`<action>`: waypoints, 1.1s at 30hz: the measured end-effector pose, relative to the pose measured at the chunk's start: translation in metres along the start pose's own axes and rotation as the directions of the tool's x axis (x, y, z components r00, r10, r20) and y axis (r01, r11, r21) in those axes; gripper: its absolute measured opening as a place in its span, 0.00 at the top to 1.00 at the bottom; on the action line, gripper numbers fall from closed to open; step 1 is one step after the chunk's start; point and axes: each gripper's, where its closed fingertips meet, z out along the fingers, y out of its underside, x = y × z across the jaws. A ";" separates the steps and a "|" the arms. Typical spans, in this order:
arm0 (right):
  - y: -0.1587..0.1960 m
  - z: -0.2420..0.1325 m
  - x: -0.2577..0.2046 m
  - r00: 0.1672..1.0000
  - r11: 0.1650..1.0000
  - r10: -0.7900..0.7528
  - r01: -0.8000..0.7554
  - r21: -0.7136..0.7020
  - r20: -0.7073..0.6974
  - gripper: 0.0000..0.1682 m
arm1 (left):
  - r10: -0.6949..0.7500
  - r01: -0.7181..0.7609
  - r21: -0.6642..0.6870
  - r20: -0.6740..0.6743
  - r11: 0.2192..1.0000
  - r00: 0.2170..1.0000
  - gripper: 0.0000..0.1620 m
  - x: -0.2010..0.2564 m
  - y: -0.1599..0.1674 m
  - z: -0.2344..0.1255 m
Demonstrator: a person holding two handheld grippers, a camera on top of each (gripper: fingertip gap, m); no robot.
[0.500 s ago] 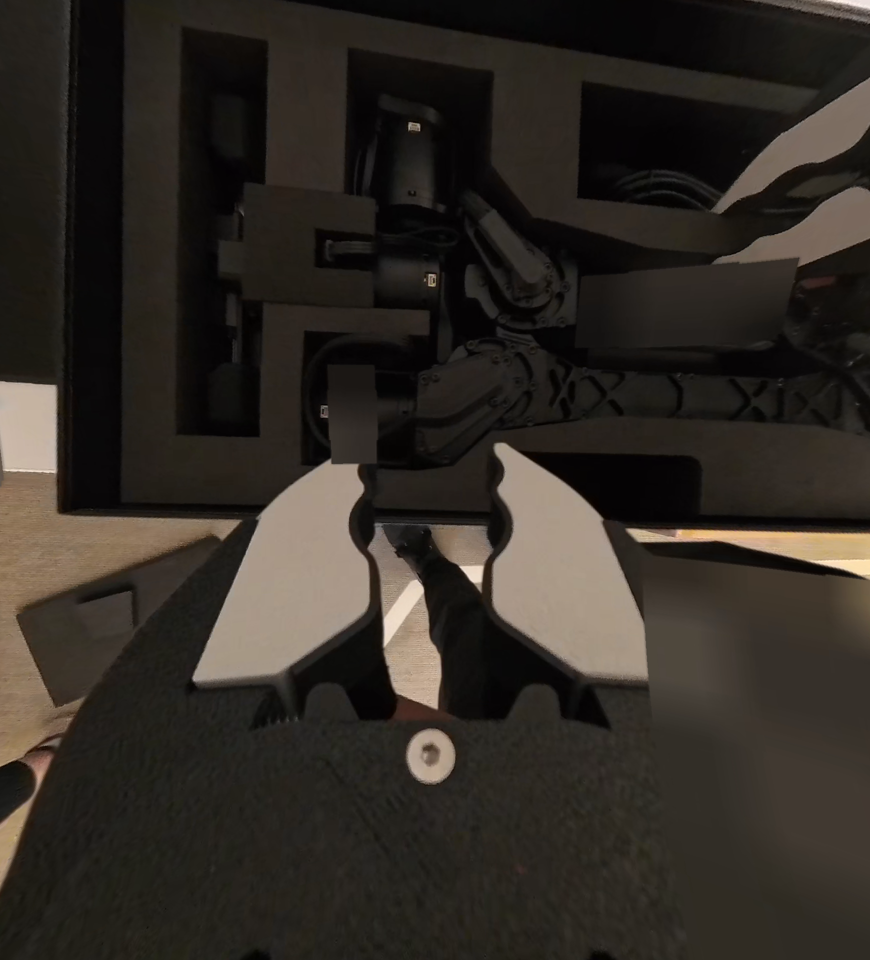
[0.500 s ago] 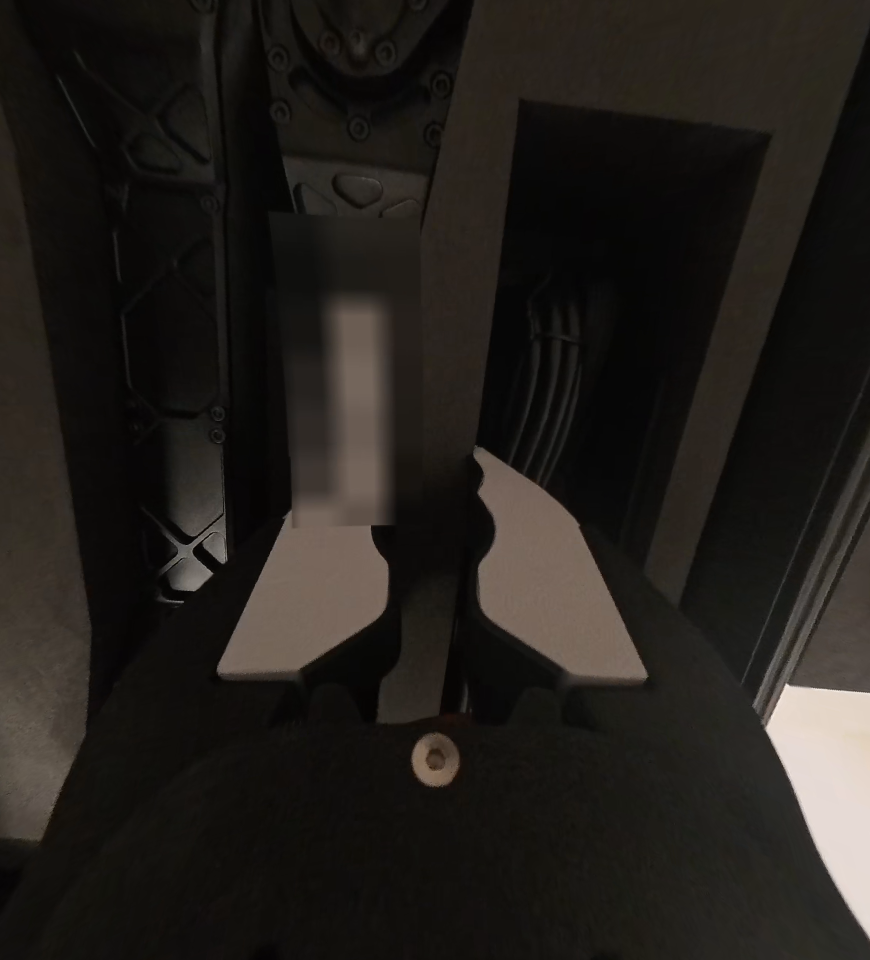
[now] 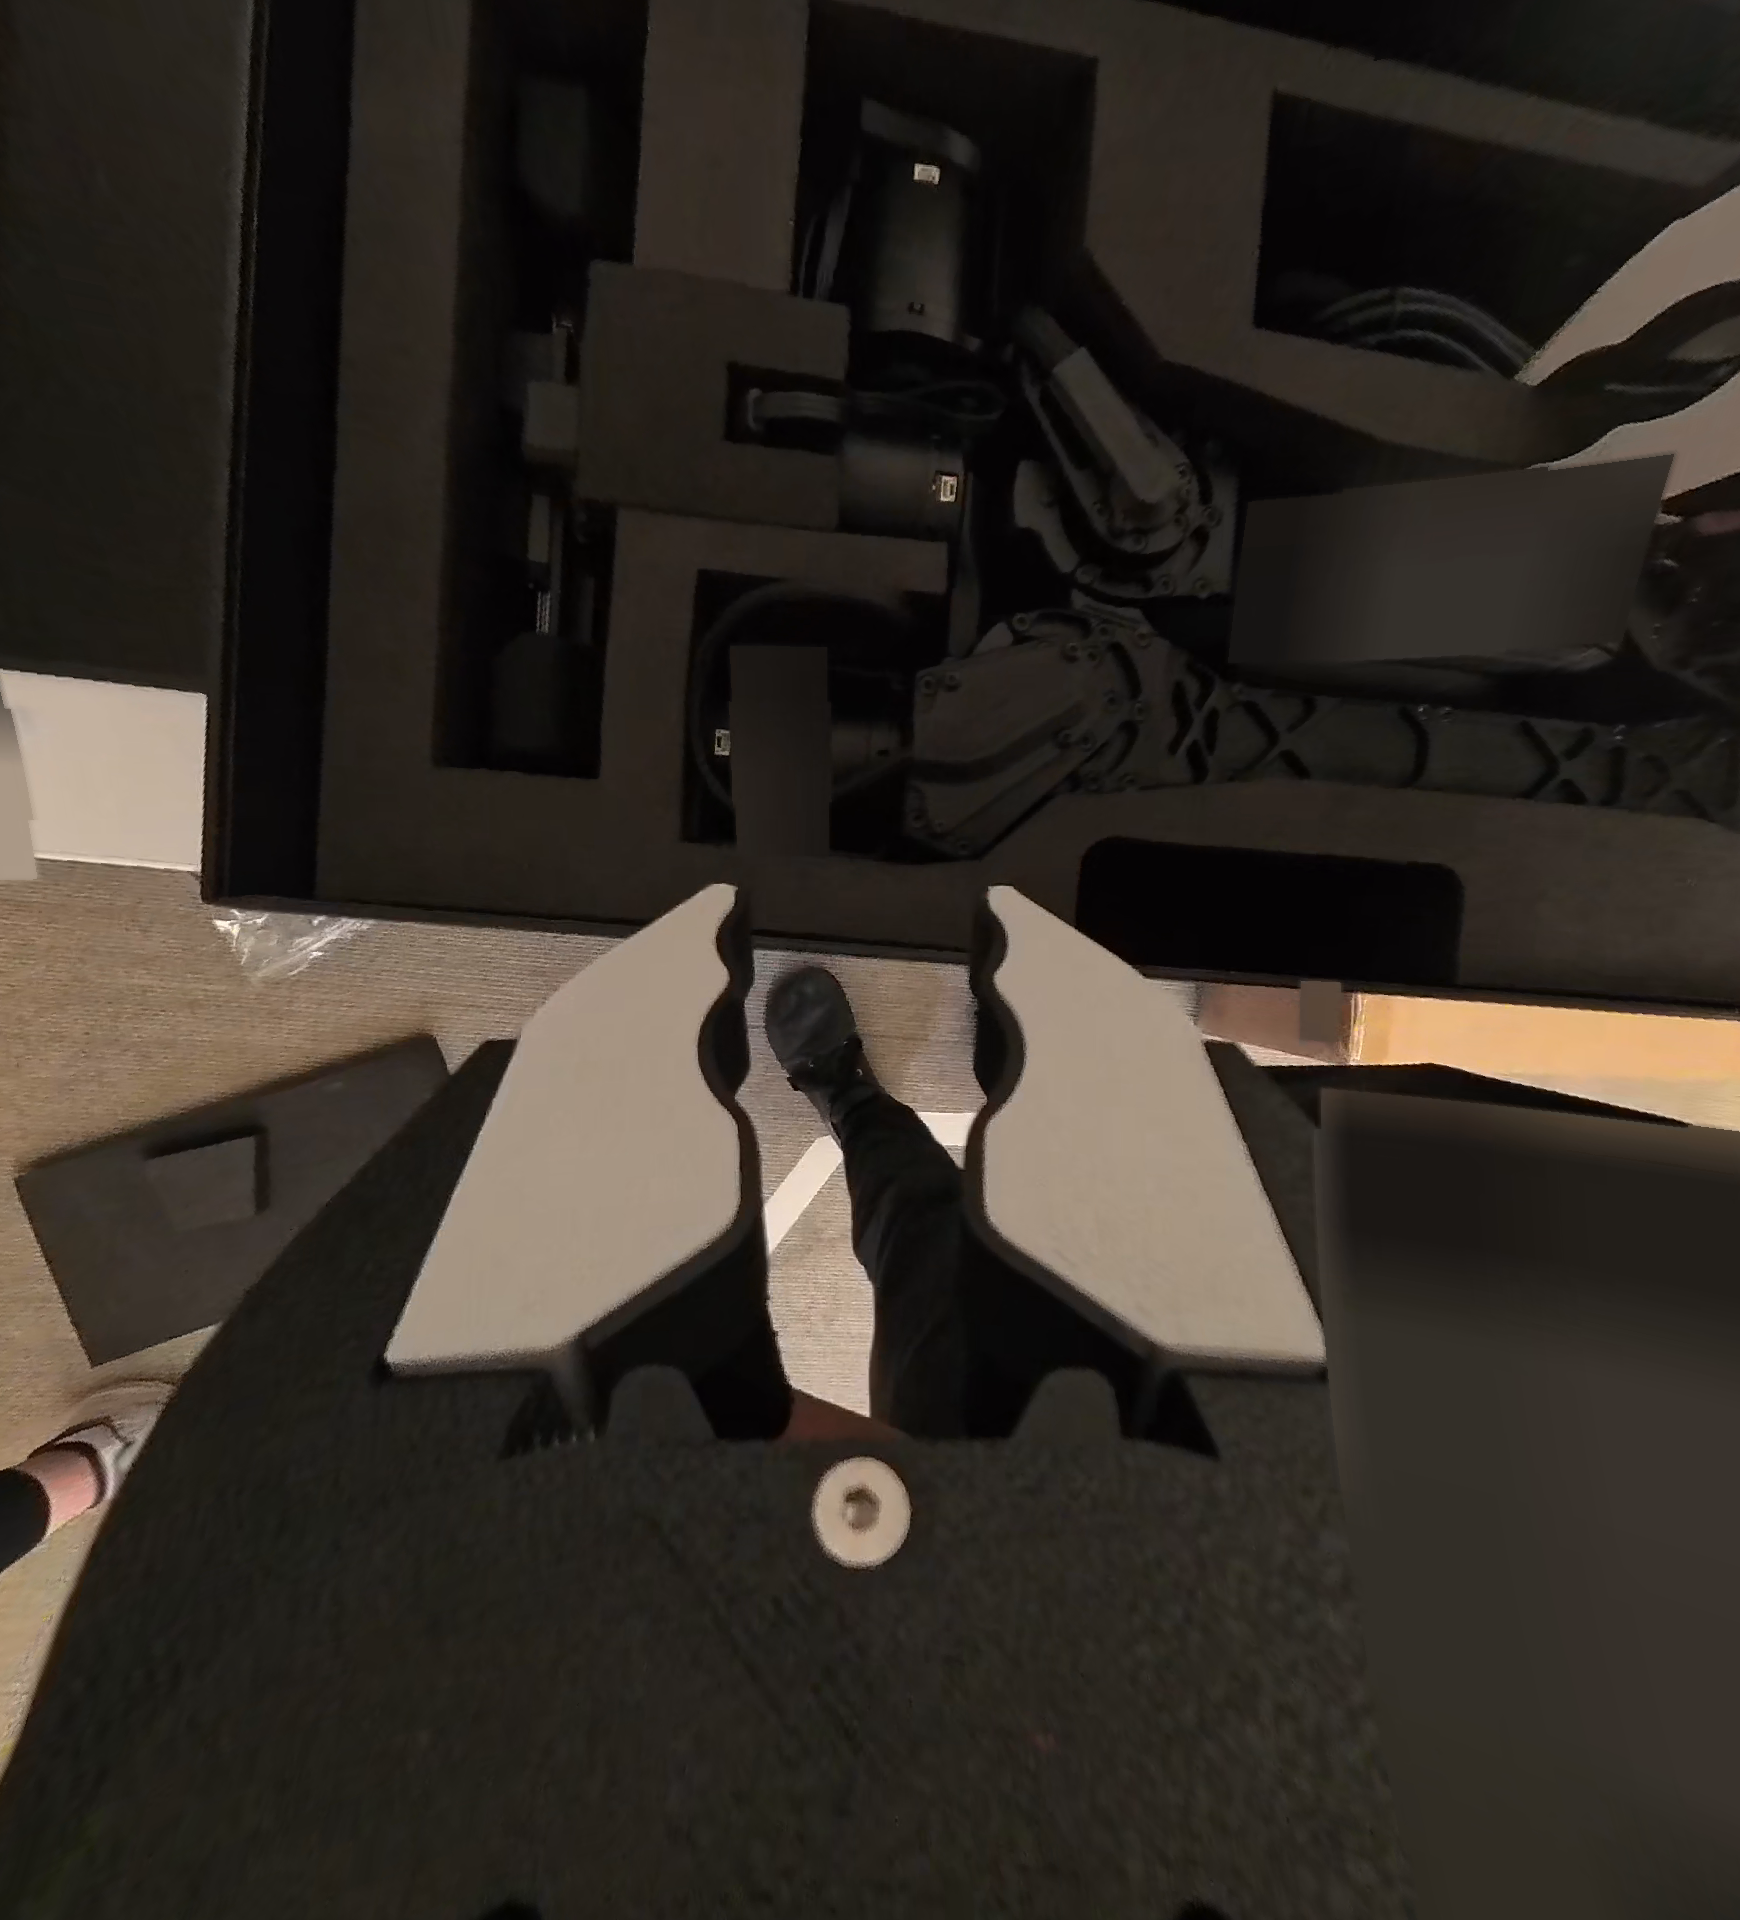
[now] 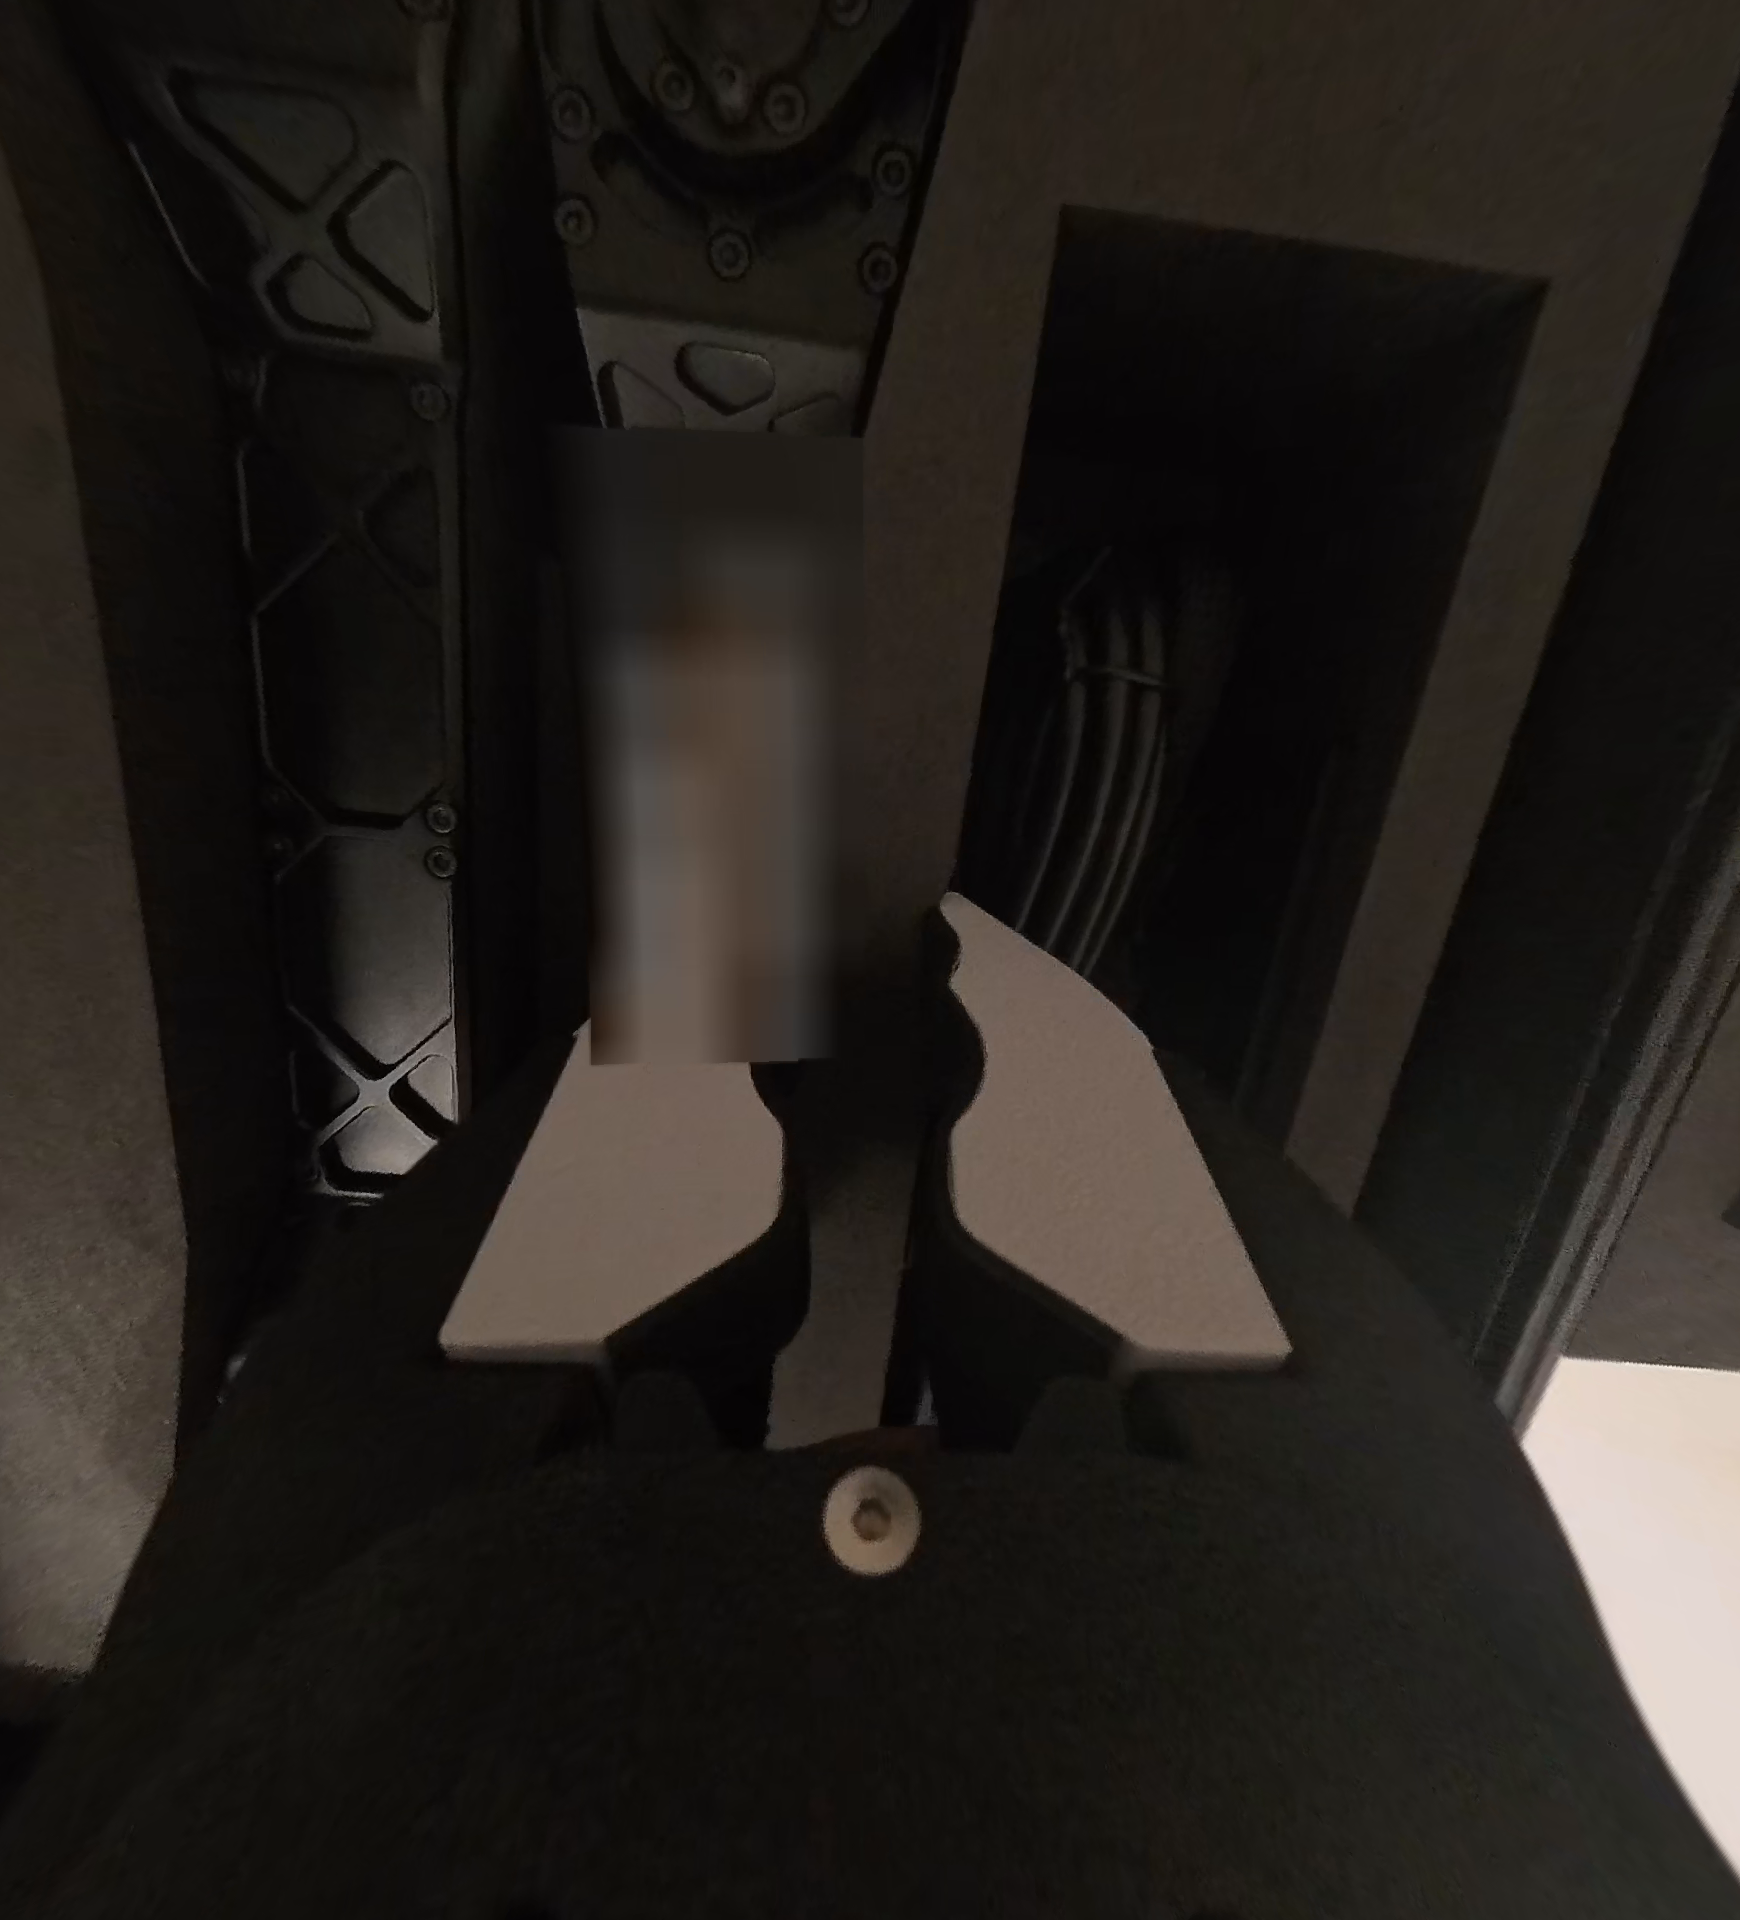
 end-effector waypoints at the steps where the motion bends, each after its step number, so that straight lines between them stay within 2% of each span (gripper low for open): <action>1: -0.001 0.001 0.000 1.000 1.000 0.002 -0.002 0.010 0.007 0.88 | 0.001 -0.001 -0.002 0.001 1.000 1.000 0.75 0.000 0.000 0.001; 6: -0.002 -0.003 -0.001 0.997 0.996 0.050 -0.054 0.068 0.059 0.83 | 0.021 -0.021 -0.008 -0.034 1.000 0.999 0.75 0.012 -0.008 0.011; 7: -0.003 -0.007 0.000 0.996 0.994 0.064 -0.070 0.089 0.067 0.77 | 0.031 -0.031 -0.009 -0.039 0.999 0.999 0.76 0.015 -0.010 0.013; 10: -0.005 -0.021 0.004 0.983 0.977 0.149 -0.163 0.138 0.106 0.67 | 0.054 -0.054 -0.005 -0.058 0.999 0.997 0.76 0.026 -0.018 0.019; 12: -0.002 -0.027 0.017 0.976 0.964 0.206 -0.216 0.157 0.078 0.69 | 0.063 -0.063 0.000 -0.069 0.998 0.996 0.76 0.032 -0.024 0.022; 16: 0.000 -0.024 0.039 0.964 0.949 0.261 -0.264 0.174 0.041 0.78 | 0.089 -0.089 -0.003 -0.085 0.996 0.992 0.76 0.044 -0.030 0.028; 21: -0.017 -0.009 0.047 0.983 0.971 0.180 -0.183 0.155 0.036 0.84 | 0.109 -0.110 -0.005 -0.087 0.994 0.990 0.75 0.051 -0.034 0.029; 24: -0.022 0.003 0.041 0.994 0.990 0.100 -0.103 0.092 0.039 0.85 | 0.104 -0.105 -0.009 -0.079 0.994 0.991 0.75 0.051 -0.033 0.028; 29: -0.021 0.002 0.036 0.985 0.991 0.121 -0.127 0.039 0.121 0.87 | 0.075 -0.077 -0.015 -0.067 0.997 0.995 0.76 0.047 -0.024 0.027; 33: -0.021 -0.004 0.035 0.974 0.989 0.140 -0.144 0.012 0.177 0.82 | 0.051 -0.051 -0.010 -0.063 0.999 0.997 0.76 0.044 -0.020 0.024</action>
